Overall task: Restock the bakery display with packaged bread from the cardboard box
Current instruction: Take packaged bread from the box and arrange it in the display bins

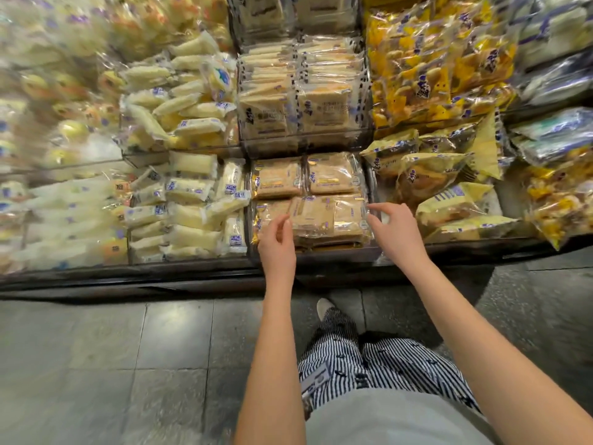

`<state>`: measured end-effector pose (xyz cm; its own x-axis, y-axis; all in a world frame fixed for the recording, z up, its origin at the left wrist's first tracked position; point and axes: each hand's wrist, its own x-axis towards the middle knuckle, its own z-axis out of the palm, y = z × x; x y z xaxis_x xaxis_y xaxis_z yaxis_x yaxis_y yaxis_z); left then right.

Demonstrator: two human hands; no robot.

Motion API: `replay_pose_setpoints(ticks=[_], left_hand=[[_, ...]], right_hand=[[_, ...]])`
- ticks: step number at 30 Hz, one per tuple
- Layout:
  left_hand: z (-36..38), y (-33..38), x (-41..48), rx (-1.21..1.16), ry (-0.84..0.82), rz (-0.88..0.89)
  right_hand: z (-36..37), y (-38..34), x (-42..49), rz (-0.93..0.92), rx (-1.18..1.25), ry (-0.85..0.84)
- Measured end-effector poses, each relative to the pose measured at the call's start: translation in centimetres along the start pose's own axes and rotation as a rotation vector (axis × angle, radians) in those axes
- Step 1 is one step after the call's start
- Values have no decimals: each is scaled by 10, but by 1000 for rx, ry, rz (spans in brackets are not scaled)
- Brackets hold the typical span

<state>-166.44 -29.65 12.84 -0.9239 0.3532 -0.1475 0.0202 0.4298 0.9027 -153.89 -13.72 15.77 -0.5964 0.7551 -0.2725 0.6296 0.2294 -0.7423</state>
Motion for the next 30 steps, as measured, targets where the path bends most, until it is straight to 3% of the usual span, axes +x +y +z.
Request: replay_pose_setpoints(ticks=[9, 14, 17, 21, 25, 30], left_hand=[[-3, -11, 18, 88, 78, -122], [-21, -7, 54, 269, -240, -229], [-18, -7, 70, 458, -290, -214], [-6, 1, 82, 796, -299, -63], [7, 1, 93, 671, -480, 91], [7, 9, 97, 505, -558, 117]], right_hand=[[-5, 6, -23, 82, 49, 47], [0, -1, -19, 185, 111, 114], [15, -12, -15, 221, 161, 134], [33, -19, -14, 243, 192, 151], [42, -20, -15, 299, 200, 189], [51, -19, -18, 351, 256, 215]])
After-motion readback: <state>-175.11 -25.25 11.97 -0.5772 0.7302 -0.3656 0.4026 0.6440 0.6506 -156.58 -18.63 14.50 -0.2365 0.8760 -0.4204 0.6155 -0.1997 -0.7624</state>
